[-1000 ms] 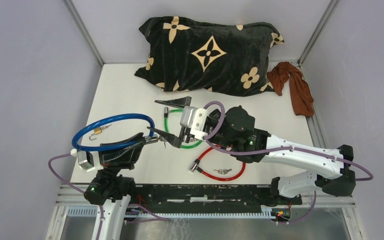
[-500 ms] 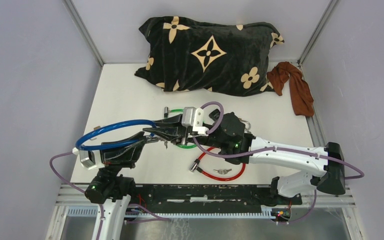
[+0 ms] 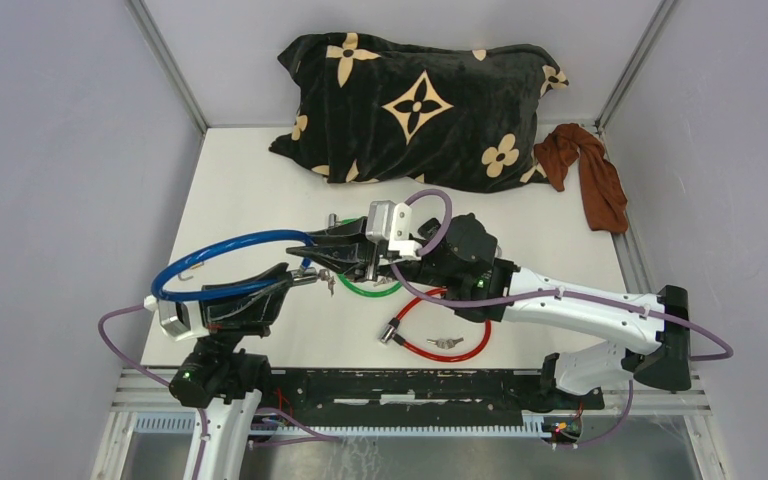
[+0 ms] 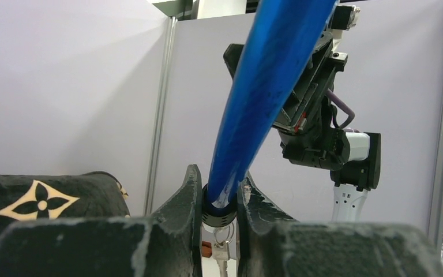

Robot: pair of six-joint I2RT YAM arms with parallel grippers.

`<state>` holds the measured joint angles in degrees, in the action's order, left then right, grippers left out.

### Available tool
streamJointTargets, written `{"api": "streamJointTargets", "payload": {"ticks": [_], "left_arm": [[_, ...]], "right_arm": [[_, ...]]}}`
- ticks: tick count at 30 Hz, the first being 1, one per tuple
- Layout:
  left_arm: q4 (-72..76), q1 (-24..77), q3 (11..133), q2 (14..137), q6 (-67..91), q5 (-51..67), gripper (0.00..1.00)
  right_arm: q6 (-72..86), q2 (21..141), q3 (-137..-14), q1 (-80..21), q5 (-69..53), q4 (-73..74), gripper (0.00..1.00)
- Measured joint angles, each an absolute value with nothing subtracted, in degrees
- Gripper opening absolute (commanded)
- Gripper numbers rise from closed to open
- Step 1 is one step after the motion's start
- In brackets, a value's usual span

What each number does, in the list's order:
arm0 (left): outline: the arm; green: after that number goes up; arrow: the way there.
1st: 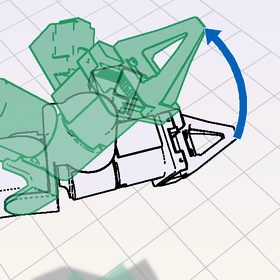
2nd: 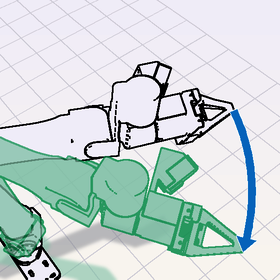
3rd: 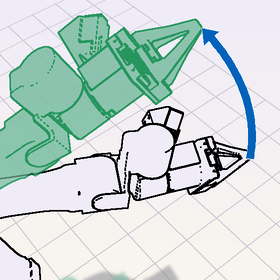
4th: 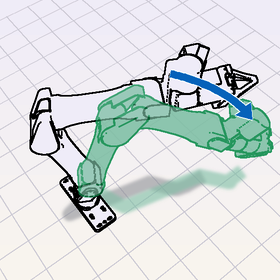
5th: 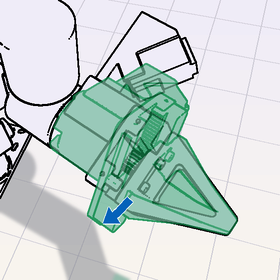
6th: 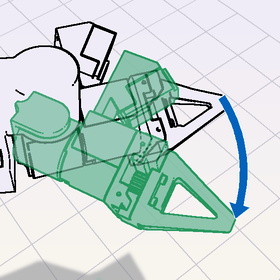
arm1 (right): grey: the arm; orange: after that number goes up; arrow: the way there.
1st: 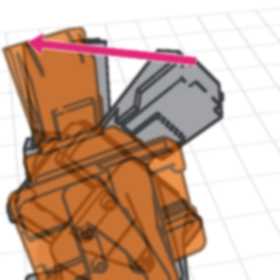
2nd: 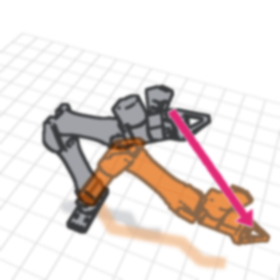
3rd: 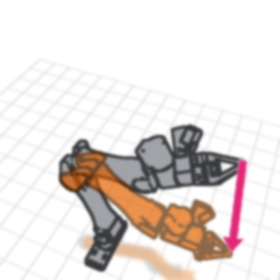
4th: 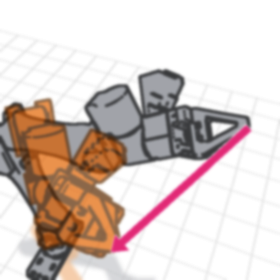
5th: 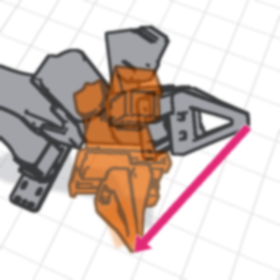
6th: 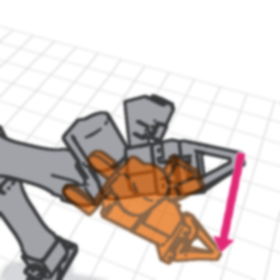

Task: Lock with the key
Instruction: Lock the lock.

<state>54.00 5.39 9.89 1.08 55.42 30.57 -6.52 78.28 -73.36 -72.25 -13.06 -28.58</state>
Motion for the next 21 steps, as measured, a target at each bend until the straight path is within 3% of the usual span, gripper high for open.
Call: {"api": "streamJointTargets", "payload": {"ticks": [21], "left_arm": [[54.15, 5.39, 9.89, 1.08, 54.78, 30.55, 0.02]], "right_arm": [[-7.09, 77.71, -74.67, -71.92, -14.02, -27.29, 0.0]]}}
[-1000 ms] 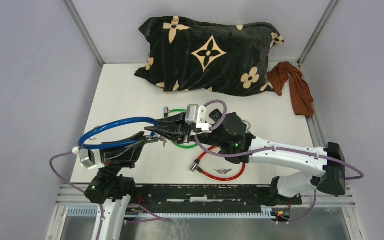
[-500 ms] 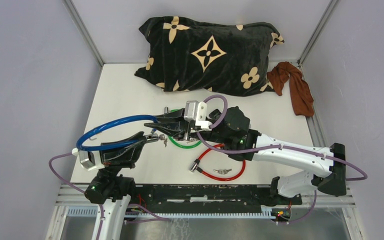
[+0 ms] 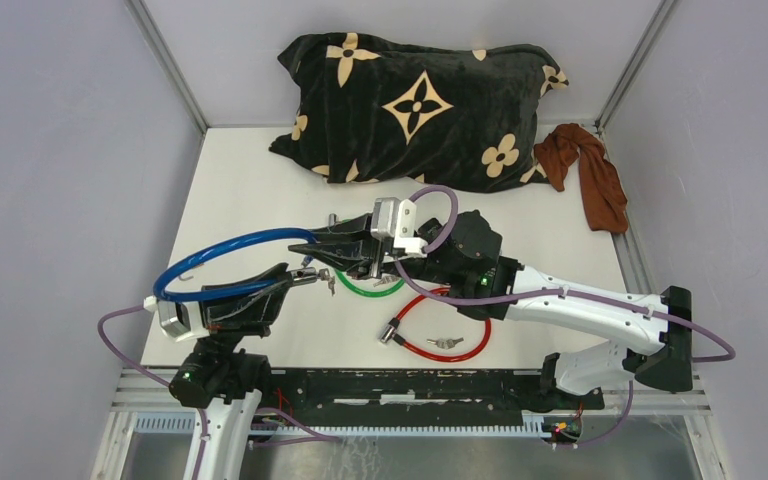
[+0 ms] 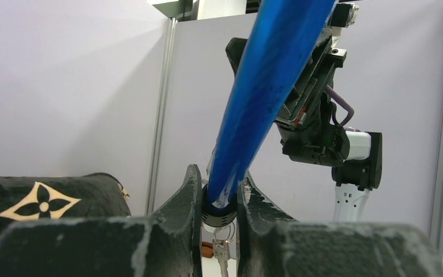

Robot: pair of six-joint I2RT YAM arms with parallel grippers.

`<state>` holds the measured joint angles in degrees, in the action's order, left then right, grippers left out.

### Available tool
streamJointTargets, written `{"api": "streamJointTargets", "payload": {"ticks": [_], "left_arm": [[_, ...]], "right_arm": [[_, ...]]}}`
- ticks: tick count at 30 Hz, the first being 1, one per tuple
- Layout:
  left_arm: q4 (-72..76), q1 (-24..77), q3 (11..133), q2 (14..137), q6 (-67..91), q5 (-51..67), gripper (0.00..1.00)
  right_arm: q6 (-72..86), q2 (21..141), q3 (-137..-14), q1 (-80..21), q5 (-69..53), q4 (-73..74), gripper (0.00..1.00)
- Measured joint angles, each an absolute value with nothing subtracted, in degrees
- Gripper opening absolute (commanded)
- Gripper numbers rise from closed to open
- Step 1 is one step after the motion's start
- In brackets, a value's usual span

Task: Lock with the key
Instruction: Lock the lock.

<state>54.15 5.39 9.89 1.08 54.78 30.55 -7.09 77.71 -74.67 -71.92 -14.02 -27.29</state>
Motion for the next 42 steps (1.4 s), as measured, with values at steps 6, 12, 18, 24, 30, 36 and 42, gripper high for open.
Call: {"api": "streamJointTargets", "payload": {"ticks": [6, 12, 18, 24, 30, 36, 42], "left_arm": [[54.15, 5.39, 9.89, 1.08, 54.78, 30.55, 0.02], [54.28, 5.39, 9.89, 1.08, 54.78, 30.55, 0.02], [54.39, 5.39, 9.89, 1.08, 54.78, 30.55, 0.02], [54.22, 5.39, 9.89, 1.08, 54.78, 30.57, 0.02], [54.26, 5.39, 9.89, 1.08, 54.78, 30.57, 0.02], [54.54, 5.39, 9.89, 1.08, 54.78, 30.57, 0.02], [54.61, 5.39, 9.89, 1.08, 54.78, 30.57, 0.02]], "right_arm": [[-4.73, 77.69, -74.81, -71.92, -15.27, -29.47, 0.0], [-2.55, 77.69, -74.76, -71.92, -16.36, -30.79, 0.0], [-1.72, 77.56, -73.36, -71.92, -16.47, -32.1, 0.0], [-1.69, 77.34, -71.75, -71.9, -16.25, -32.93, 0.0], [-1.32, 77.28, -70.65, -71.88, -16.01, -34.98, 0.0], [-1.3, 77.3, -69.93, -71.88, -15.38, -36.38, 0.0], [-1.3, 77.34, -69.84, -71.72, -14.94, -36.36, 0.0]]}}
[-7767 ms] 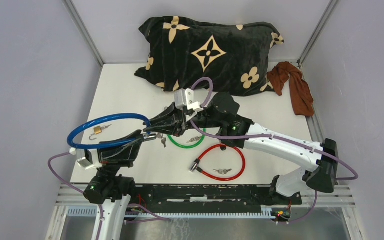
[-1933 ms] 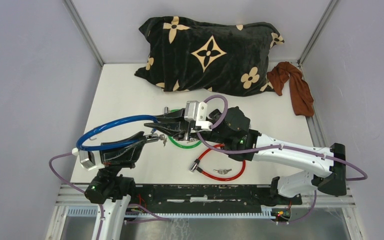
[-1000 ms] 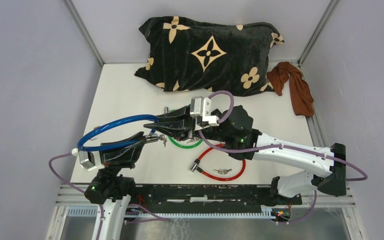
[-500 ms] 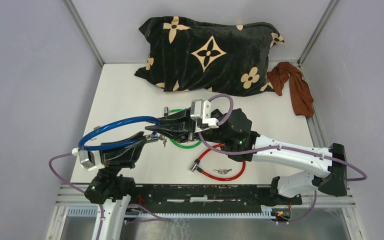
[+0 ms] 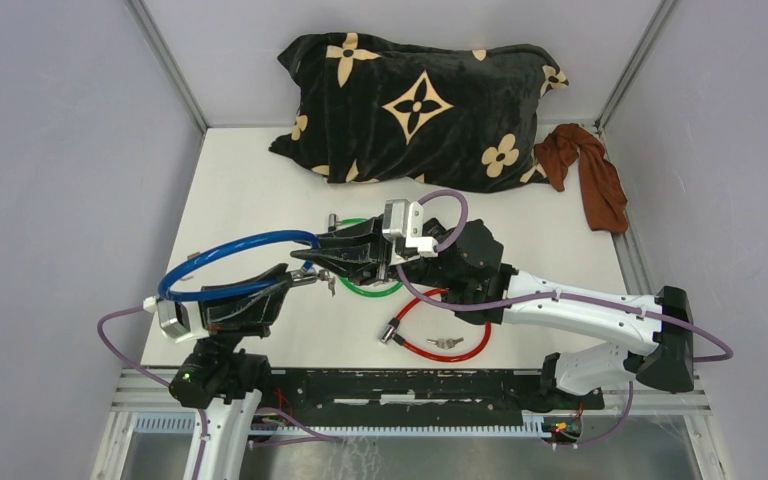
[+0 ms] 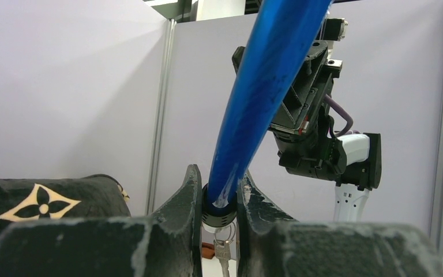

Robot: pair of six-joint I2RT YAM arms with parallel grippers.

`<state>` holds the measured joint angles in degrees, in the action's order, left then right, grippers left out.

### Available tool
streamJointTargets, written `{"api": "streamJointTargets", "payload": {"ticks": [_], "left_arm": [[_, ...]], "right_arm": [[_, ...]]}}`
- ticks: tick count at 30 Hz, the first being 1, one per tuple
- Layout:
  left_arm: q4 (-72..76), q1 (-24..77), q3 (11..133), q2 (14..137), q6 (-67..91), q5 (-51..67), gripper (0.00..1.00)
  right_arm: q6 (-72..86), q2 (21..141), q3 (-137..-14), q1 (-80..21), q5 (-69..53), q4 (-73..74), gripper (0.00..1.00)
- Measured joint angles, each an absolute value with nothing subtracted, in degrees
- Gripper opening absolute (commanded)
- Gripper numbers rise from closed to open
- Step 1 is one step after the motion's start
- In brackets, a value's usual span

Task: Lock with the key
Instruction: Lock the lock.

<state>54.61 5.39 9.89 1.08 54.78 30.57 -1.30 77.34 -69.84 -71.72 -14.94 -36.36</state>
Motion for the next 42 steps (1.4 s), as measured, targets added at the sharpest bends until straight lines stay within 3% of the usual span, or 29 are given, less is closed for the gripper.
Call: {"api": "streamJointTargets", "payload": {"ticks": [6, 16, 35, 42], "left_arm": [[54.81, 5.39, 9.89, 1.08, 54.76, 30.39, 0.02], [53.58, 5.39, 9.89, 1.08, 54.17, 27.31, 0.02], [54.68, 5.39, 9.89, 1.06, 54.13, 27.09, 0.02], [54.33, 5.39, 9.91, 1.08, 54.13, 26.92, 0.02]], "right_arm": [[1.37, 77.69, -68.64, -71.55, -14.39, -37.5, 0.0], [11.25, 82.26, -65.65, -70.3, -12.91, -51.75, 0.0], [11.55, 83.4, -68.47, -69.56, -17.17, -47.0, 0.0], [11.18, 84.07, -70.24, -69.45, -18.39, -43.2, 0.44]]}}
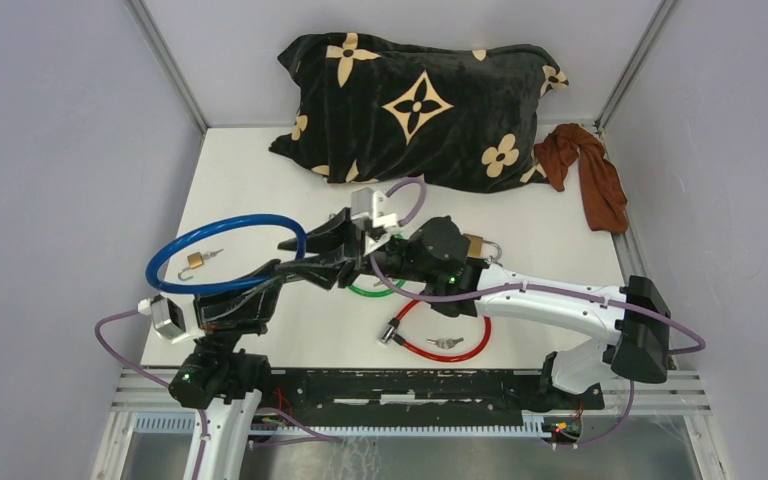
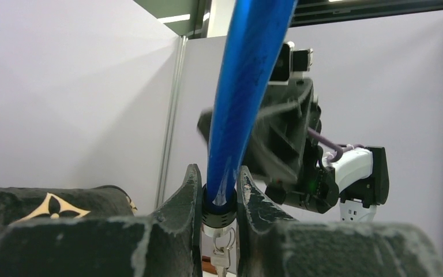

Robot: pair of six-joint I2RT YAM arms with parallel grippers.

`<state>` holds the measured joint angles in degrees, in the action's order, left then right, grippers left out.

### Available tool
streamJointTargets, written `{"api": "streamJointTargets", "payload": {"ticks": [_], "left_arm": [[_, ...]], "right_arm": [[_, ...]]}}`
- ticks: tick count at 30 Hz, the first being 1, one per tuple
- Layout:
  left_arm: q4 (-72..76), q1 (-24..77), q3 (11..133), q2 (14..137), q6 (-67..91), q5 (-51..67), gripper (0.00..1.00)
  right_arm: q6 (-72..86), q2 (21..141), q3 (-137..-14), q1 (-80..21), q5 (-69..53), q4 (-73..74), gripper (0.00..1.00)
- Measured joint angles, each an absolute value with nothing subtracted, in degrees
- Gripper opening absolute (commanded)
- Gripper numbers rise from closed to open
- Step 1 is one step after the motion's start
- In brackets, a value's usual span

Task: Lock with the key
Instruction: Lock the lock.

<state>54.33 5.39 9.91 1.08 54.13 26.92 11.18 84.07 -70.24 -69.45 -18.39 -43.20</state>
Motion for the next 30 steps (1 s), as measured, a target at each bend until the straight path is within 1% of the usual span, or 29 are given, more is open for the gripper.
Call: {"api": "streamJointTargets", "payload": {"ticks": [5, 7, 8, 9, 16, 17, 22, 27, 30], "left_arm": [[54.5, 5.39, 9.89, 1.08, 54.11, 27.07, 0.02], [54.94, 5.39, 9.91, 1.06, 54.11, 27.14, 0.02], [55.09, 5.39, 9.91, 1.06, 54.11, 27.07, 0.02], [55.11, 5.39, 9.91, 1.06, 54.11, 27.09, 0.02], [55.31, 5.54, 9.91, 1.06, 54.11, 27.14, 0.02], [55.31, 5.54, 9.91, 1.06, 54.11, 27.14, 0.02], [55.42, 5.54, 9.91, 1.06, 54.11, 27.18, 0.02], [55.42, 5.54, 9.91, 1.06, 54.11, 27.33, 0.02], [55.44, 5.54, 9.91, 1.06, 54.08, 27.44, 0.02]], "right_arm": [[8.64, 85.14, -70.78, -69.89, -22.11, -31.86, 0.65], [7.62, 84.9, -71.9, -69.6, -23.18, -28.03, 0.79], [6.96, 84.73, -72.44, -69.54, -23.88, -25.85, 0.95], [6.31, 84.51, -72.99, -69.36, -24.47, -23.88, 0.98], [-0.69, 82.04, -79.9, -66.89, -32.64, -7.64, 0.98], [-1.98, 81.89, -81.23, -66.32, -33.58, -5.04, 0.96], [-5.61, 82.26, -86.04, -64.1, -36.64, 5.06, 0.81], [-5.72, 82.78, -86.15, -62.08, -38.17, 10.15, 0.75], [-5.5, 83.37, -86.63, -60.75, -39.09, 12.25, 0.66]]}}
